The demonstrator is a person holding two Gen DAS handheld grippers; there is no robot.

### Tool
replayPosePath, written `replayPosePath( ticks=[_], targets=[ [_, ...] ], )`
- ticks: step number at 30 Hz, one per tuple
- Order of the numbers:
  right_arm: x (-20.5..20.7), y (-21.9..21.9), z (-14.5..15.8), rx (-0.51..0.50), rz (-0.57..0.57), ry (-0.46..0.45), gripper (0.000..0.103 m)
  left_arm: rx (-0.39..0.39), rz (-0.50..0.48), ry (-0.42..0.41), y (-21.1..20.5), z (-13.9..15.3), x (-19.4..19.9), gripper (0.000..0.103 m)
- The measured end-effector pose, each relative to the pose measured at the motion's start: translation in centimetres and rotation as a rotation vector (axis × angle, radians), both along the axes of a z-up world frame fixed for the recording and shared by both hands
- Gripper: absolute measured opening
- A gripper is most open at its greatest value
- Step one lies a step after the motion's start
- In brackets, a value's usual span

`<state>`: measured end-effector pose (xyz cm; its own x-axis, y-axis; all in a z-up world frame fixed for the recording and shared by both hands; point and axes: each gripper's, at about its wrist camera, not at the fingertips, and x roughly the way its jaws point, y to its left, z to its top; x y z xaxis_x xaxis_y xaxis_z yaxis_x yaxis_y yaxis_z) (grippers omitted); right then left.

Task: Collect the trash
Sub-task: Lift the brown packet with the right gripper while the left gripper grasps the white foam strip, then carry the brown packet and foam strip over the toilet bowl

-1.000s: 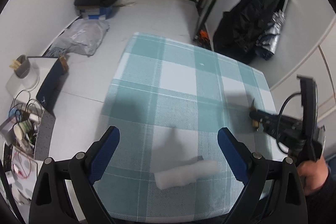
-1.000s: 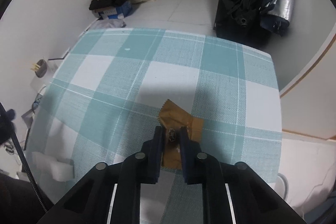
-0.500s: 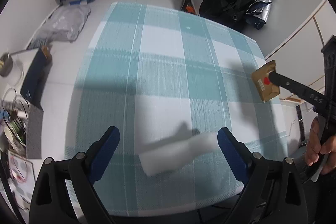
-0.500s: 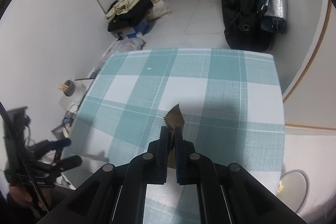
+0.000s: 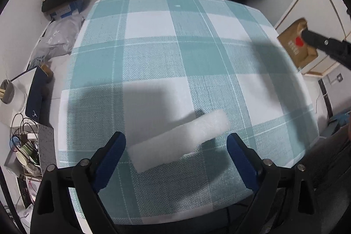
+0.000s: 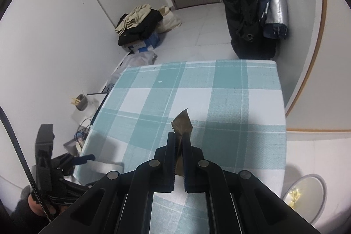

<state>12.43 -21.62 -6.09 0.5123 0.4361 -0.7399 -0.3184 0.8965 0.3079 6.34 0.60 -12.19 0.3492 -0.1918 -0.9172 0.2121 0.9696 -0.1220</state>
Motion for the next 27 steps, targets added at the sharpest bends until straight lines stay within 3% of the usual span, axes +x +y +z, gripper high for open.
replayPosePath(
  ticks=[3, 5, 8, 11, 18, 24, 27],
  targets=[
    [-0.2, -0.3, 0.2, 0.001, -0.008, -0.006, 0.005, 0.024, -0.026, 0.014, -0.4, -0.3, -0.2, 0.063],
    [-0.5, -0.5, 0.3, -0.001, -0.011, -0.011, 0.005, 0.050, -0.042, 0.000, -0.9, -0.2, -0.4, 0.057],
    [-1.0, -0.7, 0.6, -0.002, -0.012, -0.021, 0.005, 0.050, -0.055, -0.005, -0.9, 0.1, -0.6, 0.034],
    [-1.5, -0.9, 0.9, 0.003, -0.016, -0.033, 0.005, 0.034, -0.055, -0.006, -1.1, 0.1, -0.6, 0.023],
    [-2.7, -1.4, 1.5, 0.005, -0.021, -0.056, 0.005, 0.004, -0.075, -0.059, -2.2, 1.2, -1.5, 0.020],
    [-4.5, -2.5, 2.3, 0.016, -0.032, -0.075, 0.005, -0.093, -0.012, -0.051, -1.8, 2.4, -1.5, 0.019],
    [-5.6, -3.4, 3.0, 0.035, -0.042, -0.092, 0.005, -0.095, -0.012, -0.078, -2.2, 3.5, -1.8, 0.019]
  ],
)
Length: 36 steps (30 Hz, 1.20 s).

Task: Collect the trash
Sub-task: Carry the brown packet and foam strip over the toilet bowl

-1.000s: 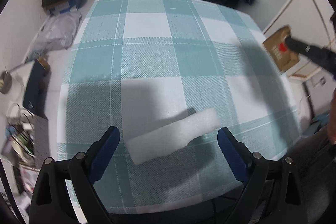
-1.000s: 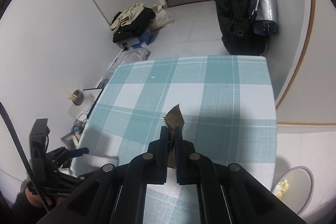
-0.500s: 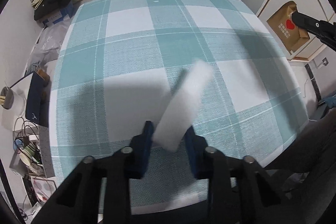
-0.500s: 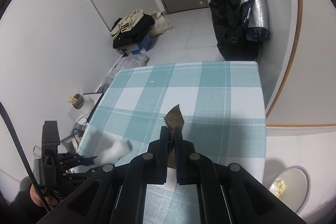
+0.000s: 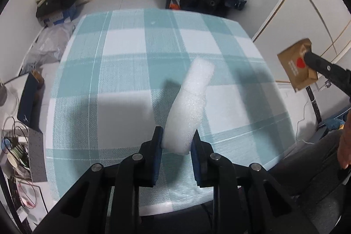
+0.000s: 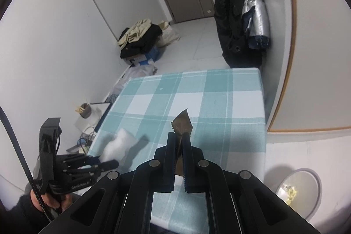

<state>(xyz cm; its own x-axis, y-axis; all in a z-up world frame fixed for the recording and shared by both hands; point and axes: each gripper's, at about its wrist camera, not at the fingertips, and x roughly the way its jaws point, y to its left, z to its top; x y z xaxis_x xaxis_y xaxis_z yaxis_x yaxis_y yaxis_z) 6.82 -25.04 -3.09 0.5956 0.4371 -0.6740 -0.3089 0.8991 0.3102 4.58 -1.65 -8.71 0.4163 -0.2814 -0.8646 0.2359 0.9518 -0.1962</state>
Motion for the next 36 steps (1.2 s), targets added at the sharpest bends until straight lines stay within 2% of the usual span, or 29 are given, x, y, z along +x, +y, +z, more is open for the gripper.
replayPosePath(
  ticks=[7, 10, 16, 28, 36],
  targets=[
    [-2.7, -2.0, 2.9, 0.029, -0.023, -0.069, 0.005, -0.058, -0.011, -0.090, -1.8, 3.8, -0.7, 0.019],
    [-4.0, -3.1, 4.4, 0.043, -0.034, -0.100, 0.005, -0.137, -0.019, -0.137, -2.1, 5.7, -1.1, 0.019],
    [-7.1, -6.3, 8.3, 0.073, -0.080, -0.201, 0.005, -0.206, -0.081, -0.230, -4.9, 10.1, -2.0, 0.019],
    [-11.0, -14.5, 12.1, 0.089, -0.222, -0.299, 0.005, -0.319, -0.235, -0.259, -13.0, 14.3, -1.8, 0.019],
    [-12.3, -20.1, 11.6, 0.100, -0.335, -0.301, 0.005, -0.345, -0.356, -0.223, -19.4, 14.4, -1.7, 0.019]
  ],
)
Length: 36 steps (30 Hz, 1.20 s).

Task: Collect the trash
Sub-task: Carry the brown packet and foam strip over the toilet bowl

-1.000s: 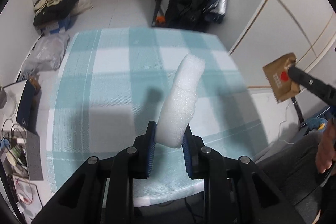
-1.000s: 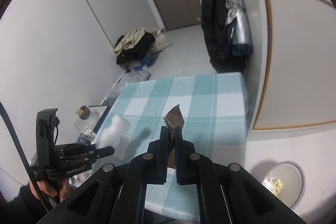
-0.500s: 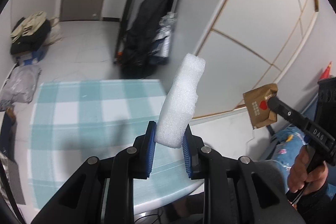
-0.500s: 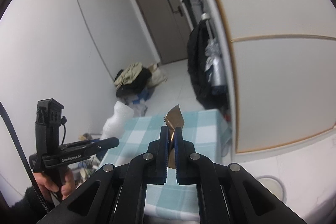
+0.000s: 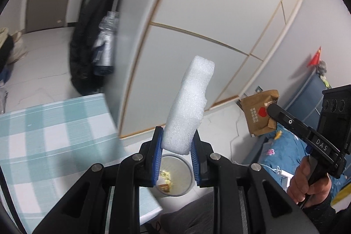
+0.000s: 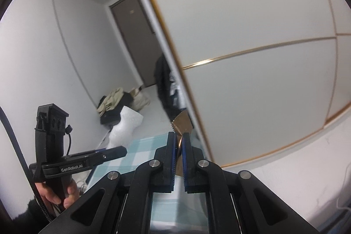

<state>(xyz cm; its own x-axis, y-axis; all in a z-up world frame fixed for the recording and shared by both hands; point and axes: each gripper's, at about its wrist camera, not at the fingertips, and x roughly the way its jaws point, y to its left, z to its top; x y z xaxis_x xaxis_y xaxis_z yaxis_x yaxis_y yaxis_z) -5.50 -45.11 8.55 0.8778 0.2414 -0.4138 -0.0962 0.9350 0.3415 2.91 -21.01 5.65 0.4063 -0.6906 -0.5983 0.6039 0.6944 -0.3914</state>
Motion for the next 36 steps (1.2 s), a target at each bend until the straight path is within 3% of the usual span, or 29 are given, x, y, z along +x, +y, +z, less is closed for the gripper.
replayPosePath(
  ticks=[5, 17, 26, 32, 36],
  targets=[
    [0.2, -3.8, -2.4, 0.032, -0.076, 0.051, 0.005, 0.031, -0.070, 0.037, -4.1, -1.6, 0.7, 0.019],
    [1.9, -11.5, -12.4, 0.149, -0.193, 0.244, 0.005, 0.092, -0.176, 0.227, -11.6, -8.2, 2.4, 0.019],
    [3.6, -14.7, -20.1, 0.241, -0.217, 0.381, 0.005, 0.163, -0.230, 0.355, -16.0, -13.7, 3.9, 0.019],
    [5.9, -15.6, -24.9, 0.306, -0.209, 0.488, 0.005, 0.226, -0.238, 0.521, -17.7, -18.8, 5.0, 0.019],
    [6.6, -16.0, -28.1, 0.344, -0.201, 0.546, 0.005, 0.262, -0.242, 0.579, -18.6, -20.6, 5.0, 0.019]
  ],
)
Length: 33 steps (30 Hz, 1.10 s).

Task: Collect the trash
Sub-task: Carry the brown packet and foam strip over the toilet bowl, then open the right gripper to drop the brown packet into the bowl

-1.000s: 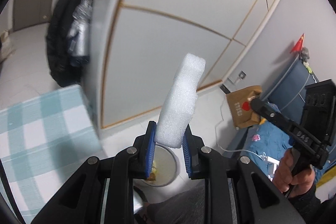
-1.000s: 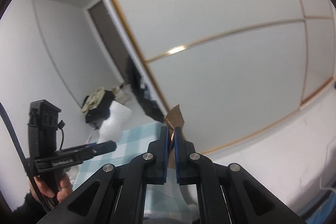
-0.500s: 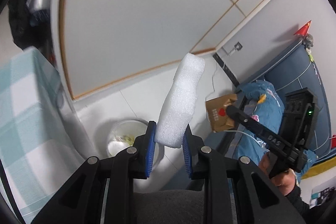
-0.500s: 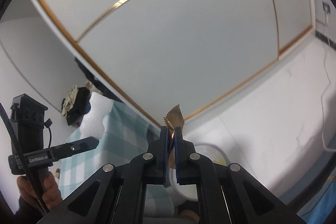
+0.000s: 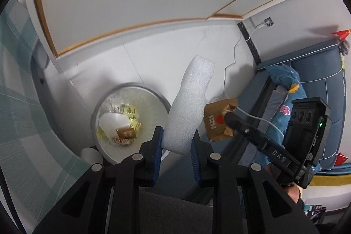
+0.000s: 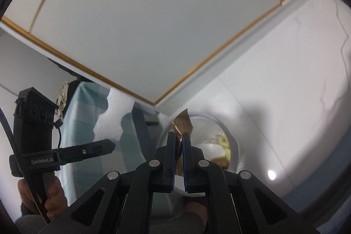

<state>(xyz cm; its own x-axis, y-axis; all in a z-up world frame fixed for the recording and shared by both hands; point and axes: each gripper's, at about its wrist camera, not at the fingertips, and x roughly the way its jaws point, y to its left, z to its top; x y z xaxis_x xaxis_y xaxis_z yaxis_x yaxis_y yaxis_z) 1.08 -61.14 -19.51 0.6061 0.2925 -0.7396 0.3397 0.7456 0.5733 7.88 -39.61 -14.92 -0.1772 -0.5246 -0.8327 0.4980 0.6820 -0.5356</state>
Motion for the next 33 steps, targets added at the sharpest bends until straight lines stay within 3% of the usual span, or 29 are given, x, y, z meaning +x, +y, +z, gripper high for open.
replayPosePath(
  ticks=[7, 13, 16, 18, 24, 31, 33],
  targets=[
    [1.0, 1.1, -5.3, 0.106, 0.028, 0.091, 0.008, 0.100, 0.007, 0.068, -0.3, -2.5, 0.5, 0.019],
    [2.4, 2.8, -7.6, 0.175, 0.082, 0.119, 0.013, 0.159, 0.013, 0.121, -0.3, -4.3, 0.5, 0.019],
    [2.5, 3.5, -8.6, 0.195, 0.102, 0.146, 0.021, 0.175, 0.017, 0.135, -0.4, -4.7, 0.5, 0.019],
    [2.7, 3.9, -9.1, 0.216, 0.121, 0.152, 0.035, 0.178, 0.019, 0.145, -0.6, -4.9, 0.5, 0.019],
    [1.9, 3.2, -8.3, 0.146, 0.086, 0.164, 0.054, 0.191, 0.019, 0.166, -0.6, -5.5, 0.1, 0.019],
    [2.0, 2.6, -6.4, -0.007, 0.033, 0.189, 0.067, 0.215, 0.022, 0.179, -0.6, -6.0, 0.0, 0.019],
    [2.2, 2.6, -5.9, -0.049, 0.024, 0.192, 0.075, 0.223, 0.016, 0.181, -0.7, -6.1, -0.1, 0.019]
  ],
)
